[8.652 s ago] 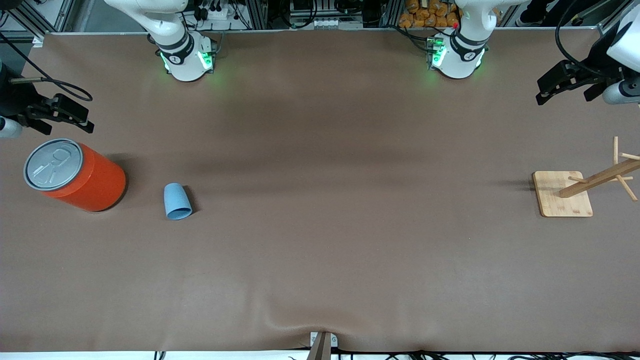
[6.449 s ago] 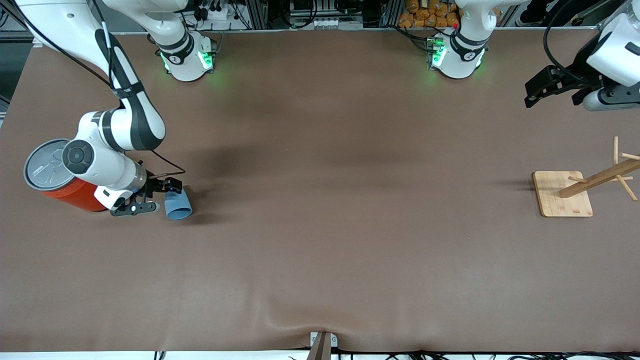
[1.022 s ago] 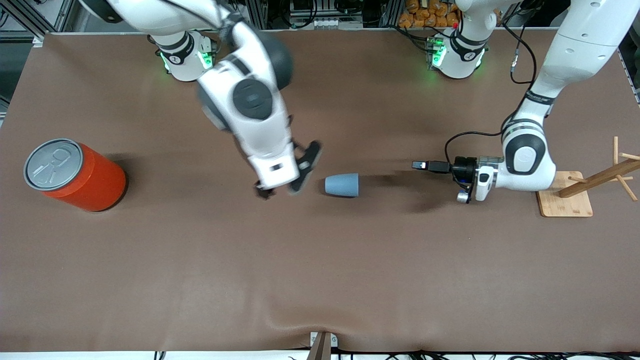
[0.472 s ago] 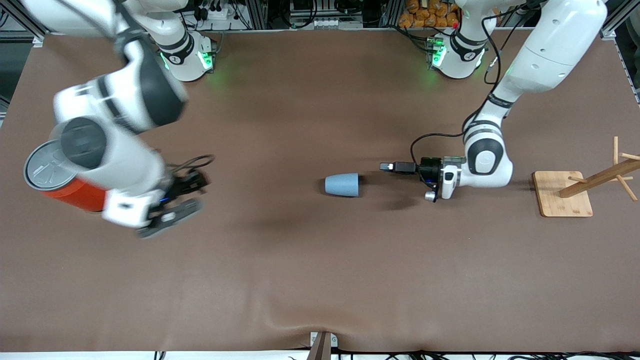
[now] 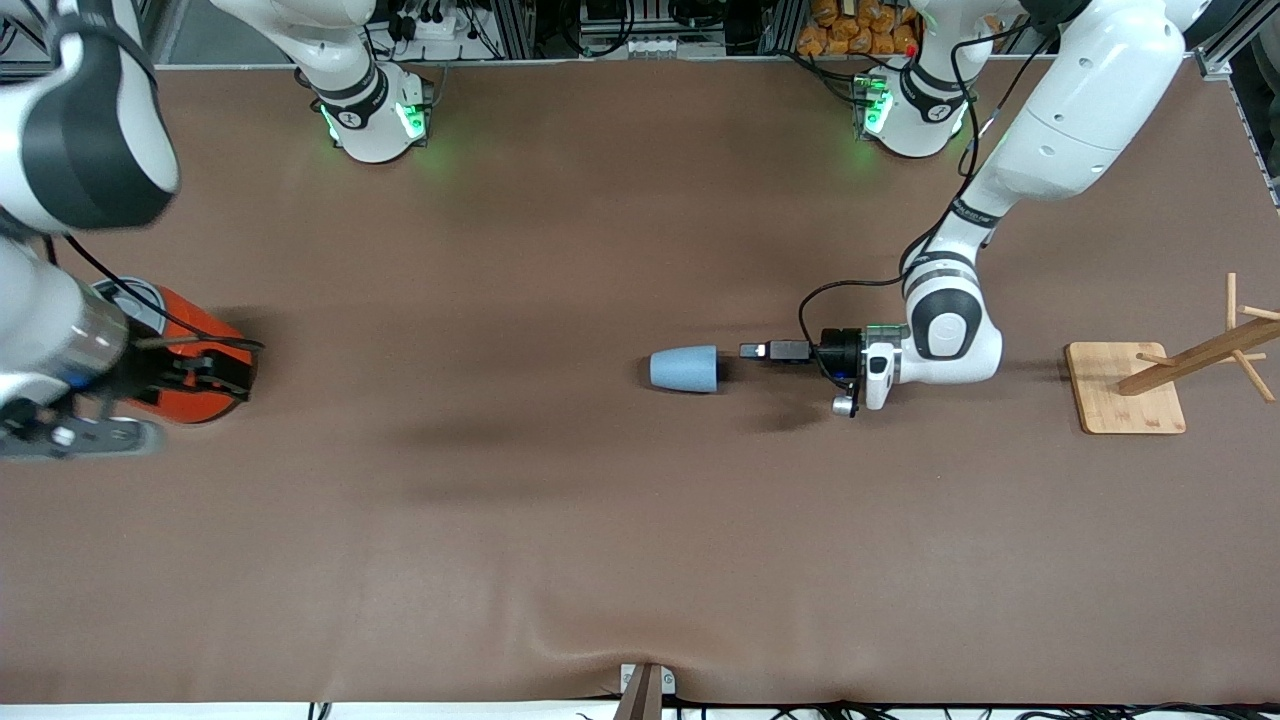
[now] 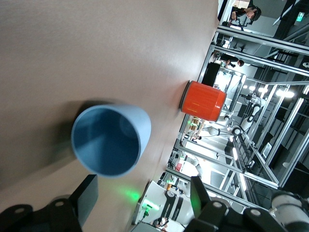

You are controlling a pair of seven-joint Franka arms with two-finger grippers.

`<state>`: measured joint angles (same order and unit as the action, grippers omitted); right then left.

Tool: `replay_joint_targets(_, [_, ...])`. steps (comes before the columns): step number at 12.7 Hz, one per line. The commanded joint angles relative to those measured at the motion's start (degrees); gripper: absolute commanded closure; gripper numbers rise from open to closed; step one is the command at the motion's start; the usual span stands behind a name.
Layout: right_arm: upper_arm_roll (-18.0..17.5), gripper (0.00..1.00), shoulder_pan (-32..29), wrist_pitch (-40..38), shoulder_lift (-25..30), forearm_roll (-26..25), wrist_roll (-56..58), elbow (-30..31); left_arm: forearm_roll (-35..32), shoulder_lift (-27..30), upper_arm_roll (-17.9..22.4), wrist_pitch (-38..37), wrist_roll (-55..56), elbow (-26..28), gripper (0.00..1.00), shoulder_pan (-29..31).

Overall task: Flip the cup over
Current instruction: 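Withdraw the right gripper toward the can while the left gripper nears the cup, then grasp the cup with the left gripper while the right gripper returns to rest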

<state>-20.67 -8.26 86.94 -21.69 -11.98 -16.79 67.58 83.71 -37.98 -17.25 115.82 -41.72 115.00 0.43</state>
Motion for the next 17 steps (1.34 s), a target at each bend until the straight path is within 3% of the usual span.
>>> replay_joint_targets(1, [4.8,0.0,1.3,0.9,7.0,5.3,-8.0,6.6,2.7,-1.7,0.0,1.8,-1.2,-2.4,0.21,-1.7])
replay_joint_targets(3, [12.6,0.0,3.6,4.9,13.3,10.1,-7.7,15.2,3.2,-2.8,0.0,2.0,-1.3,-3.1,0.21,-2.3])
replay_joint_targets(5, [13.5,0.0,3.7,11.6,20.5,10.2,-5.3,26.1,4.7,-3.3,0.0,4.0,-1.3,-3.3,0.25,-4.0])
replay_joint_targets(7, [14.9,0.0,4.6,12.9,24.7,10.3,-4.6,32.2,6.3,-3.9,0.0,5.5,-1.2,-4.3,0.29,-6.0])
replay_joint_targets(8, [16.3,0.0,4.7,12.5,25.2,10.5,-4.4,32.9,7.0,-4.5,0.0,5.9,-1.3,-4.8,0.31,-6.8])
replay_joint_targets(9, [17.7,0.0,4.7,12.3,25.2,12.2,-3.3,32.7,7.3,-4.8,0.0,6.3,-1.2,-5.2,0.4,-7.1])
replay_joint_targets(10, [20.4,0.0,4.7,12.2,25.0,14.3,1.2,32.2,7.2,-4.9,0.0,6.5,-1.2,-5.7,0.64,-7.6])
replay_joint_targets(11, [22.3,0.0,5.0,11.8,24.6,14.5,6.5,30.4,7.2,-4.9,0.1,6.6,-1.2,-6.1,0.97,-7.9])
replay_joint_targets(13, [22.5,0.0,5.1,6.7,22.7,13.7,9.8,24.3,6.8,-4.8,0.3,6.7,-1.1,-6.6,1.0,-7.9])
replay_joint_targets(15, [22.3,0.0,5.9,4.9,22.7,13.2,10.1,22.3,6.0,-3.8,0.9,7.2,-0.4,-6.6,1.0,-7.5])
replay_joint_targets(17, [23.4,0.0,5.3,2.2,22.7,15.1,10.7,22.2,-1.0,-0.8,2.6,7.4,4.5,-6.7,1.0,-6.8])
